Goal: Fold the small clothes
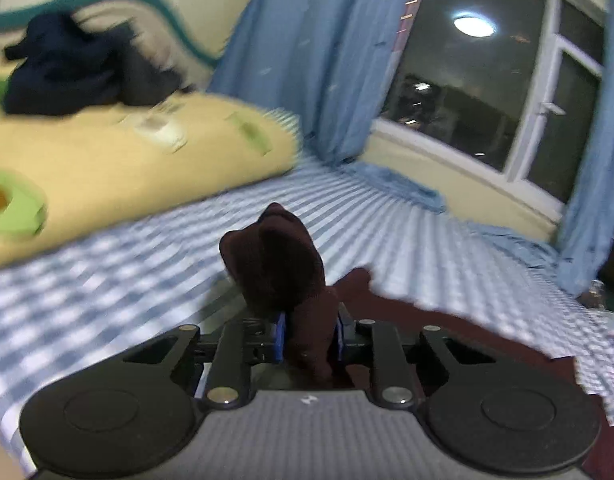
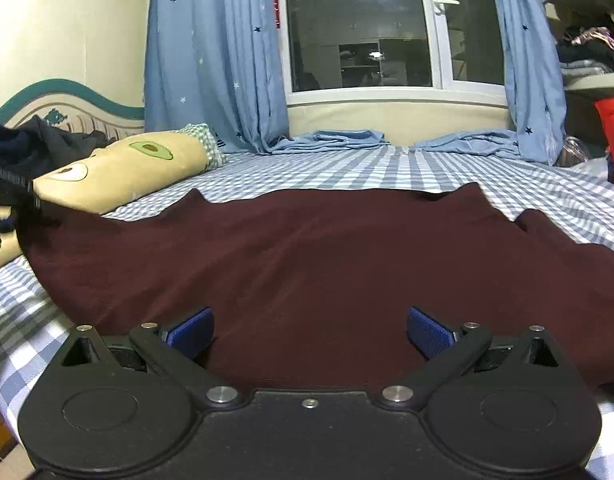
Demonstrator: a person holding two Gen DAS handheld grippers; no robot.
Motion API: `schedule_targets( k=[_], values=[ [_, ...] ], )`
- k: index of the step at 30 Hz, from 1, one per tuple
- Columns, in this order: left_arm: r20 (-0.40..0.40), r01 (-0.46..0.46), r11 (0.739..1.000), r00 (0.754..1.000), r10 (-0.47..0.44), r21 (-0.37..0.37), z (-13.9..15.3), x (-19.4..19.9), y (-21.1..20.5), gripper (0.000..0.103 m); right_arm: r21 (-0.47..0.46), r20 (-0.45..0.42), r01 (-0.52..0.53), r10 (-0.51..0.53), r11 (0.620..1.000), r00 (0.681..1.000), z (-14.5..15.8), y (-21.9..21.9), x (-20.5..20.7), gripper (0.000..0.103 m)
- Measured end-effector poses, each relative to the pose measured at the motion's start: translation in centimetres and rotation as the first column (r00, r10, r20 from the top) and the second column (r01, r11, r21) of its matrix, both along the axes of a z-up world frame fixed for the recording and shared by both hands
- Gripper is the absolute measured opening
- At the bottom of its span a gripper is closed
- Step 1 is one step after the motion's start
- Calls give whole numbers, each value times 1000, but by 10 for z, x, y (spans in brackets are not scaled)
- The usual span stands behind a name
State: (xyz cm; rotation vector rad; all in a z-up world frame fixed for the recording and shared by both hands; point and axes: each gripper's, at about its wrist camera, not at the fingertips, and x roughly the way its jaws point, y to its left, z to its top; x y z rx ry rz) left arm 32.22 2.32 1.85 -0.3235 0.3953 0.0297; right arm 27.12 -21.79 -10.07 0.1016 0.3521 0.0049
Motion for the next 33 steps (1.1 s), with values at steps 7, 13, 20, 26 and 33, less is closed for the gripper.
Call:
schedule_targets(
  k=[7,13,20,26,33],
  values=[
    [69,185,975,979,-194,119,54,8,-105,20,-2,8,135,-135,991,991,14,-60,-25,103],
    [57,387,895,911,-408,221,44,-14,-200,20,11,10,242,-242,970,970,9,-109,-56,103],
    [-85,557,770,824,-561,312,-20,-43,-265,20,-10,-3,223,-223,975,975,-1,-139,-77,103],
    [-105,587,728,799,-593,354,-38,-60,-268,33,28,-7,163,-163,986,987,6,-148,-69,103],
    [-85,612,677,764,-640,407,-29,-83,-244,80,218,-42,78,-71,973,997,24,-167,-43,103]
  ],
)
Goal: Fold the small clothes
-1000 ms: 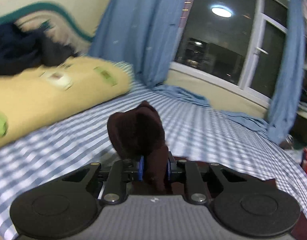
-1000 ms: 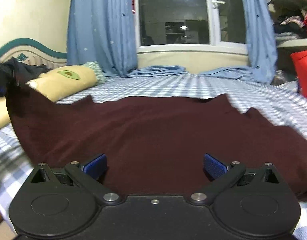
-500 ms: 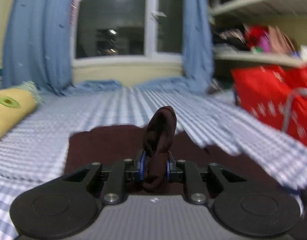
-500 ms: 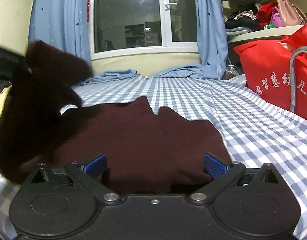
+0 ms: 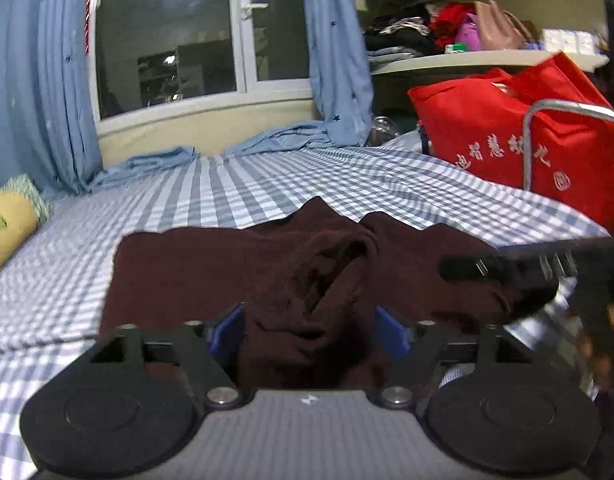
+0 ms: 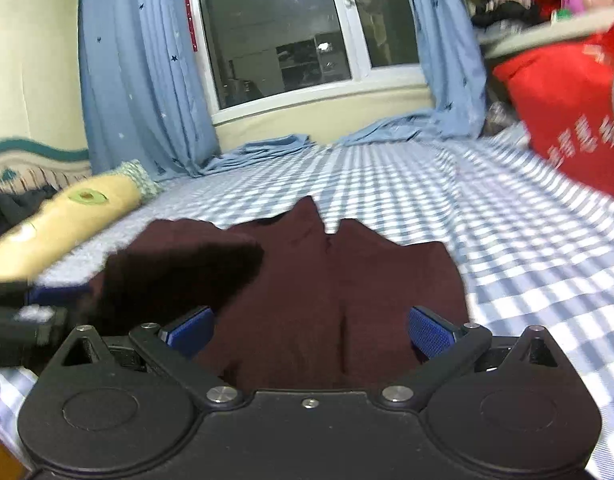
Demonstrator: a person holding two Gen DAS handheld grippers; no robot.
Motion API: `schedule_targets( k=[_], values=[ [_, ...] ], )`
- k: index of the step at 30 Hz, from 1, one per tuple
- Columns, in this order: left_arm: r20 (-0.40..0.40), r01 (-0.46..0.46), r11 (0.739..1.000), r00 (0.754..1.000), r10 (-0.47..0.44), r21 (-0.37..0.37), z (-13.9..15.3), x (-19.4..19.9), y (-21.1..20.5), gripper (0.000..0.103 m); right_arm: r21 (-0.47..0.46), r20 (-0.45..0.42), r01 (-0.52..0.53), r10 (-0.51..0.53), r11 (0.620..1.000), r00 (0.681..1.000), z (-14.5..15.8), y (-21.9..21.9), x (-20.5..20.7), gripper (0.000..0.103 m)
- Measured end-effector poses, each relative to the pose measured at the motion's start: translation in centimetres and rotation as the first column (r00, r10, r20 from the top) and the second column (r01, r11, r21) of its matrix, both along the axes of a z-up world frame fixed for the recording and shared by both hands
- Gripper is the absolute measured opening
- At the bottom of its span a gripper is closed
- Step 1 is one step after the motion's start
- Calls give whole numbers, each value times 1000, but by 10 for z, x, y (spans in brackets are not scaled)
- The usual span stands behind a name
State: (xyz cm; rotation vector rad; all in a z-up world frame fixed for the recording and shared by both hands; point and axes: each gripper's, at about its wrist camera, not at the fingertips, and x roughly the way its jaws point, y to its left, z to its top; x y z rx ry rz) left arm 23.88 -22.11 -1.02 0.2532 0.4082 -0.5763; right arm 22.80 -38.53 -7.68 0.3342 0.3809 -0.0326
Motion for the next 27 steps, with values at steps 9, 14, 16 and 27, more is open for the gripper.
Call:
schedule_targets(
  k=[9,14,16,27],
  values=[
    [202,-87,968,979,39,235,-10,-38,15,90,330,8,-163,170,930,985,16,-3,54,103],
    [146,-108,967,986,75,232,-16,-29,18,90,363,-27,-177,200,915,979,23,8,89,101],
    [128,-115,965,988,87,234,-19,-25,19,86,376,-47,-173,206,910,978,22,11,100,95],
    [78,-131,977,990,119,166,-11,-12,22,16,271,-79,-121,147,955,986,23,27,131,8]
  ],
)
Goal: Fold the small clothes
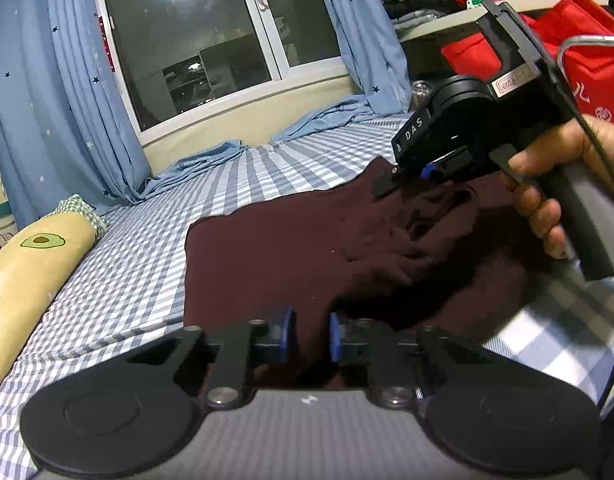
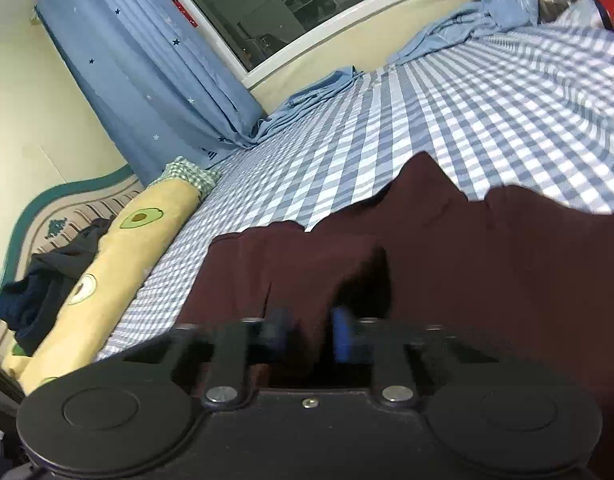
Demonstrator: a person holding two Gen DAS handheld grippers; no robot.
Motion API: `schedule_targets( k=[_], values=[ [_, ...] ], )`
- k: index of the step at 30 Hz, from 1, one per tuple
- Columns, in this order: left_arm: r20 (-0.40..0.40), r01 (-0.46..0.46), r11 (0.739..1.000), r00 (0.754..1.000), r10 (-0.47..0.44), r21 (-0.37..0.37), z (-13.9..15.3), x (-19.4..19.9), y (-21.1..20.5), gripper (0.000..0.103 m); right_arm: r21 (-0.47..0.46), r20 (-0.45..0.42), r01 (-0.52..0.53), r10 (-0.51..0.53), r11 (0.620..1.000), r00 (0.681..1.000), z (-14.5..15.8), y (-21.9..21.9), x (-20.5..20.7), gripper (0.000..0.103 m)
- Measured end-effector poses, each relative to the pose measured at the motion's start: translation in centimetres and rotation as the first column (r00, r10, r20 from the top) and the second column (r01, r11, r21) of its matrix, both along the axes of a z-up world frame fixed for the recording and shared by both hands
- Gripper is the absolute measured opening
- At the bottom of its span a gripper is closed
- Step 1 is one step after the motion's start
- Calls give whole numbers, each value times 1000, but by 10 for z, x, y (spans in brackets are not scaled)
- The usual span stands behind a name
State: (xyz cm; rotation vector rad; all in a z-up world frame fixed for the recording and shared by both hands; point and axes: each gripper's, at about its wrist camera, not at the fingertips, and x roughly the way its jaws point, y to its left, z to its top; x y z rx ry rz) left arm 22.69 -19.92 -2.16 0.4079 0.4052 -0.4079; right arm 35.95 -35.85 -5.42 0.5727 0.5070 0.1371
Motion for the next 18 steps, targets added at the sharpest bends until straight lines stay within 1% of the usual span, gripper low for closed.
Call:
schedule_targets(
  k=[2,5,8,13,18],
  values=[
    [9,2,1000,1000,-2,-17,5,0,-3,13,-18,49,5,-4,1000,999,8,-1,-1,6],
    [25,23,999,999,-22,-37,14,-1,-11,12,-66,138,22,-13,998,990,30,-6,-13,5],
    [55,66,997,996,-64,-39,22,-9,-22,12,-102,189,41,-21,994,982,50,-18,-29,5],
    [80,141,989,987,-136,-50,27,-27,-43,11,-116,212,104,-77,988,974,63,-51,-60,5],
    [75,214,976,975,-210,-50,22,-42,-67,11,-110,207,172,-146,979,967,59,-84,-95,4]
  ],
)
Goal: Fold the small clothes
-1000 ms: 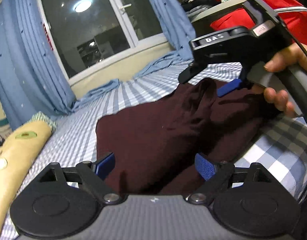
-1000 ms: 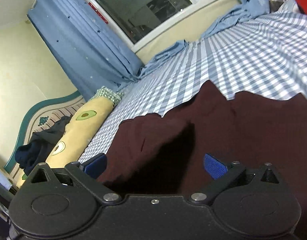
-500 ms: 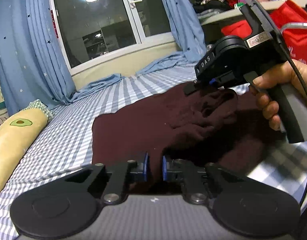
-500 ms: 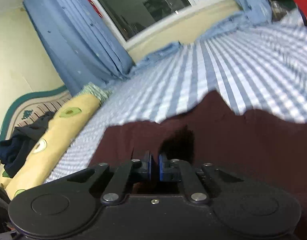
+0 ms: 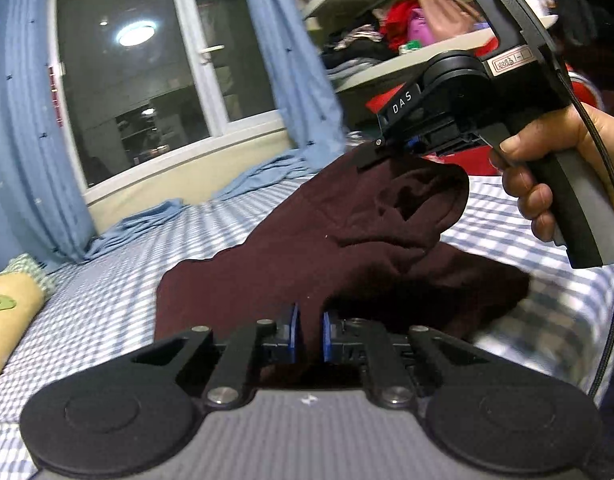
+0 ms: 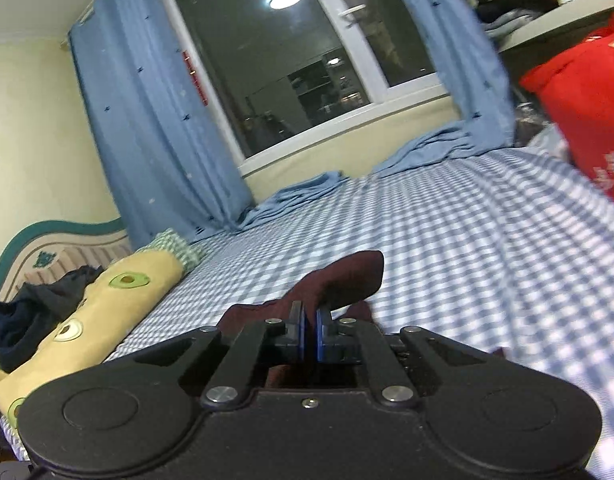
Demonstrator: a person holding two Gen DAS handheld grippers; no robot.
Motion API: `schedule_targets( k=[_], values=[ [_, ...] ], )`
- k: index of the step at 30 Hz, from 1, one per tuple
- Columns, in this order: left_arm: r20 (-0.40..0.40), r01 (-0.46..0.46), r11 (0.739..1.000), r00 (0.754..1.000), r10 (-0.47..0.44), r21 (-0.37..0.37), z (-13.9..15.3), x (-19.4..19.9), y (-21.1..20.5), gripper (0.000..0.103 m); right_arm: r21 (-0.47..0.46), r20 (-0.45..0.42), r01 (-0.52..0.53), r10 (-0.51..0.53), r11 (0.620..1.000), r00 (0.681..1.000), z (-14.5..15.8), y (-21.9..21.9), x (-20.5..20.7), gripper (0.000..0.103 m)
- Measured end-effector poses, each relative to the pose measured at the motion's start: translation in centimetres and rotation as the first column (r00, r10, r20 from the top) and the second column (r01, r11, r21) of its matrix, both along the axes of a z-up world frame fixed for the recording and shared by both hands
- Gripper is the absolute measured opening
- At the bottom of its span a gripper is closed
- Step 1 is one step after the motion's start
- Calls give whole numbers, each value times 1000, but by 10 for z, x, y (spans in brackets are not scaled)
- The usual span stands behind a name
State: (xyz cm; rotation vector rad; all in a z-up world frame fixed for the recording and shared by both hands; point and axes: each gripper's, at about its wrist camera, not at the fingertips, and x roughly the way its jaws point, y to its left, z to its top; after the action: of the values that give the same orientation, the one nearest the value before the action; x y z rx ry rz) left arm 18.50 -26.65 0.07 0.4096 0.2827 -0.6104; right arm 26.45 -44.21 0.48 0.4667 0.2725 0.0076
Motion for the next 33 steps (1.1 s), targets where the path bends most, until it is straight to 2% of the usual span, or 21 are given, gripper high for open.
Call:
schedule_targets(
  k=[6,12,18,21,23,24,29,33],
  values=[
    [-56,54,998,997,-53,16,-16,-5,-23,12,38,-52,79,-77,996,996,-22,-30,-28,4],
    [-145,60,998,988,-59,-4,-28,4,-26,13,57,-117,132,-125,990,985,-57,-41,-37,4],
    [-206,49,998,977,-53,-26,-23,4,-16,22,74,-172,142,-127,987,977,-88,-39,-37,5],
    [-246,52,997,967,-64,-55,-14,4,-10,37,33,-174,137,-129,990,976,-93,-32,-35,5],
    [-276,50,993,958,-77,-103,-7,4,-5,80,38,-170,136,-128,990,977,-93,-30,-36,5],
    [-278,26,991,958,-63,-135,-2,4,1,86,38,-168,137,-129,990,977,-92,-30,-36,6],
    [-275,-51,978,962,-7,-204,17,7,29,89,-17,-156,134,-135,991,979,-86,-26,-35,6],
    [-276,-128,974,958,74,-185,24,18,49,96,-87,-136,130,-141,988,981,-79,-21,-33,5]
  ],
)
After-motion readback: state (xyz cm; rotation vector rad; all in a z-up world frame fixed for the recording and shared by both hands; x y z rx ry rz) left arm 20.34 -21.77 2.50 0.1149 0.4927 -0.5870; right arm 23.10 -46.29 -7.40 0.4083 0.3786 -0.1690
